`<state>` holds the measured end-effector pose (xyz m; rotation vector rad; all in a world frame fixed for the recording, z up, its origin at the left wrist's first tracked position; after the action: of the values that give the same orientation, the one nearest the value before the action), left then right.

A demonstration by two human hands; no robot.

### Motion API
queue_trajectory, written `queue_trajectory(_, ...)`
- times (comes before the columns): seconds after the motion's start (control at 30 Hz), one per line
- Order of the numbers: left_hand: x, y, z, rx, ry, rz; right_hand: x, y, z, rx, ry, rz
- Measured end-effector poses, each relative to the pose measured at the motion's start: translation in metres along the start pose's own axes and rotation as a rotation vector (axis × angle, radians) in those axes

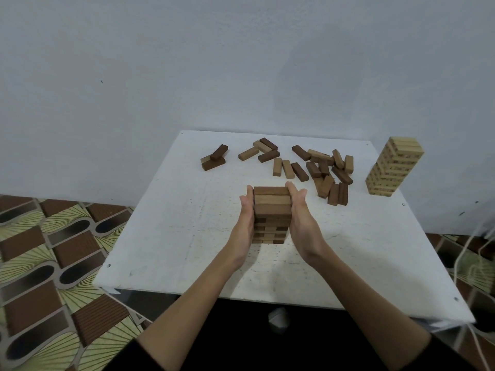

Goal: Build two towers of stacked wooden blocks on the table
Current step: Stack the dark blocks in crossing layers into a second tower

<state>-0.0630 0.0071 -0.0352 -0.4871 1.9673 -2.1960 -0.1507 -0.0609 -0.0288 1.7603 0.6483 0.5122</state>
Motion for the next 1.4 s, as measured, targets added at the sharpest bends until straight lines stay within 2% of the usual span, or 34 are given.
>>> queue_trajectory(0.37,0.001,-0.002,-0.004,-0.015,-0.027,0.027,-0.002,-0.003,0.001,0.021,0.021,0.033)
queue_trajectory(0.57,0.0,0.001,-0.002,0.043,-0.022,-0.009,-0.005,-0.003,0.0,-0.009,0.094,-0.099)
queue_trajectory(0.8,0.001,0.005,0.0,0.03,-0.057,-0.02,-0.002,-0.008,0.004,0.011,0.084,-0.084)
queue_trajectory(1.17,-0.001,0.009,0.0,0.001,-0.071,0.147,-0.002,-0.007,0.003,0.001,0.096,-0.083)
queue_trajectory(1.27,0.0,0.009,0.0,-0.004,-0.071,0.122,-0.004,-0.009,0.004,0.003,0.094,-0.078)
queue_trajectory(1.4,-0.005,0.01,0.0,-0.025,-0.148,0.029,-0.008,-0.012,0.006,0.019,0.034,0.012)
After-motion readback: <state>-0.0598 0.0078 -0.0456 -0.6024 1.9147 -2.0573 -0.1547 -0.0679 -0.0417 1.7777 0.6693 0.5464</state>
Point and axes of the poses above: each hand's wrist, its own z-axis towards the middle knuckle, its own x-axis out of the palm, y = z × x, the point moved 4 cm from there along z, towards the middle knuckle, and after that the axes turned 10 degrees about x, right-handed, at the moved point
